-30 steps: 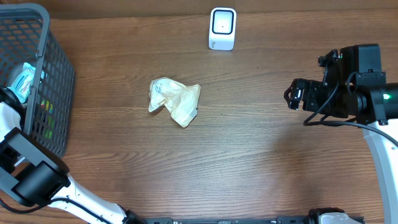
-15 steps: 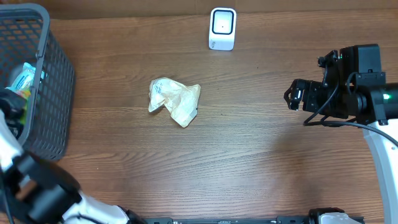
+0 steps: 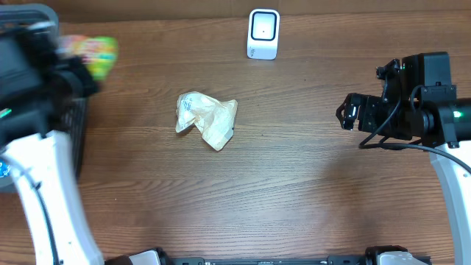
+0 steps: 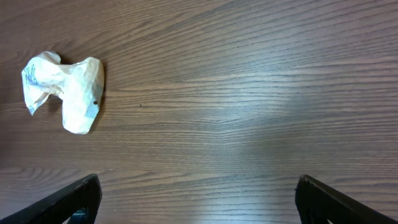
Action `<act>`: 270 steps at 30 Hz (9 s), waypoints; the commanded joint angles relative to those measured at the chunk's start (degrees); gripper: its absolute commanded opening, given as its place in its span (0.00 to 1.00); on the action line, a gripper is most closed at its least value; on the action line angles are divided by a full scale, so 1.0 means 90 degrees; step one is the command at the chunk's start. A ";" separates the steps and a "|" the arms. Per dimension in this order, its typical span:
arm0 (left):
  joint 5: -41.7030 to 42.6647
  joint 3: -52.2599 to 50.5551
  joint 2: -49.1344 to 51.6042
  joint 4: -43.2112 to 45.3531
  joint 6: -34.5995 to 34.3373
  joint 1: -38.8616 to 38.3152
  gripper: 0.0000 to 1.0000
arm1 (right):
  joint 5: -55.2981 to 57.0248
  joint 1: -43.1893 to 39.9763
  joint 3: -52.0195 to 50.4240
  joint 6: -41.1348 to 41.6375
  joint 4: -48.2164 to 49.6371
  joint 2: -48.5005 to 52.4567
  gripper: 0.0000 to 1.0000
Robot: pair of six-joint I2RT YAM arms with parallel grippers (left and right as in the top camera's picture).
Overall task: Scan the item barcode
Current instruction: 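Grasp the Haribo gummy bag from the basket with the left gripper, then place the Haribo bag beside the clear bag on the table, then take the light blue wrapped snack from the basket, place on table, then reach into the basket and grasp the blue Oreo pack with left gripper, then place the blue Oreo pack on the table right of the Haribo bag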
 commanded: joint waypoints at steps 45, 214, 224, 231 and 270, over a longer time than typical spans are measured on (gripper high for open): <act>-0.0024 0.4379 0.3980 -0.2446 0.0816 0.3218 0.68 | -0.0080 0.0036 0.0158 -0.0007 -0.0002 -0.0027 1.00; -0.3378 0.4286 0.6994 -0.1234 0.0986 0.3172 0.88 | -0.0080 0.0036 0.0158 -0.0007 -0.0372 -0.0027 1.00; -0.3281 0.3852 0.7252 -0.1260 0.0984 0.3344 0.30 | -0.0080 0.0036 0.0158 -0.0007 -0.0469 -0.0027 1.00; -0.1851 0.3886 0.7232 -0.1506 0.0894 0.3070 0.04 | -0.0080 0.0036 0.0158 -0.0007 -0.0410 -0.0027 1.00; 0.0840 0.5124 0.4631 -0.3786 0.0874 -0.3859 0.04 | -0.0104 0.0036 0.0158 -0.0005 -0.0185 -0.0027 1.00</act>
